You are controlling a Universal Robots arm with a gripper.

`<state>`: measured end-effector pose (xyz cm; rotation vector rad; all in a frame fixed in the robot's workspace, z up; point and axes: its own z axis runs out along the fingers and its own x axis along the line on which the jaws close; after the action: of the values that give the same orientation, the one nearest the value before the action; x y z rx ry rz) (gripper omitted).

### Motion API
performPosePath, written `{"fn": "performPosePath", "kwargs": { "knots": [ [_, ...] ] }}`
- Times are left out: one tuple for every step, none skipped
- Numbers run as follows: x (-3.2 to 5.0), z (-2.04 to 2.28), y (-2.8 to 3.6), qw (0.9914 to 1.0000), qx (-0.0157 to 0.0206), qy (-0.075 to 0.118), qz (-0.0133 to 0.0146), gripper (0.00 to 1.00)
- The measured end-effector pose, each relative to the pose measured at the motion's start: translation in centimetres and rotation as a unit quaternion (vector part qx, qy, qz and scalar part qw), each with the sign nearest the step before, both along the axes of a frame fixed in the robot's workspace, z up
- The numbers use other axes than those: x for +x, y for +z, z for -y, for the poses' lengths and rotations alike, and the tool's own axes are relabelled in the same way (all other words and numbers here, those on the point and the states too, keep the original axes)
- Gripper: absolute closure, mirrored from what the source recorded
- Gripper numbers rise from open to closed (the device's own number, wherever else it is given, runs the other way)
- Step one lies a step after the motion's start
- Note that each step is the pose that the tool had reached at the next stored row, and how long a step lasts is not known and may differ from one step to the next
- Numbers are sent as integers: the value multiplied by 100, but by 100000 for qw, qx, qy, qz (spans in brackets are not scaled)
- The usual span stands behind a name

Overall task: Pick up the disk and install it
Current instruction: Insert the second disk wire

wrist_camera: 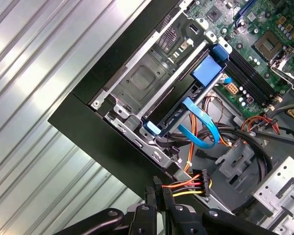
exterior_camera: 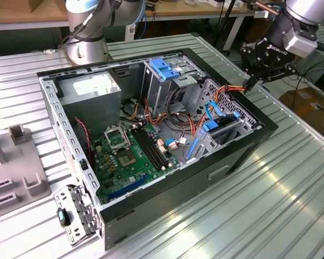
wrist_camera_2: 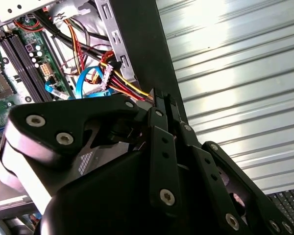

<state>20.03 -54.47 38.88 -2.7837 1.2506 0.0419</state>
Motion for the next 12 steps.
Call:
{"fn": "performPosePath", "kwargs": {
  "knots": [
    [-16,0,0,100000,-6,0,7,83],
    [-39,1,-1,100000,7,-4,42,83],
    [-69,1,-1,100000,3,0,104,83],
    [-113,2,-1,100000,2,0,191,83],
    [-172,3,-1,100000,1,1,274,83],
    [-222,3,-2,100000,4,1,314,83],
    [-262,4,-4,99999,7,0,319,83],
    [-278,5,-6,99999,13,-2,318,83],
    [-287,7,-9,99999,22,-3,316,83],
    [-292,8,-10,99999,-3,-103,316,83],
    [-292,8,-13,99999,-18,-345,315,83],
    [-292,8,-16,99997,-44,-733,316,83]
  ]
}}
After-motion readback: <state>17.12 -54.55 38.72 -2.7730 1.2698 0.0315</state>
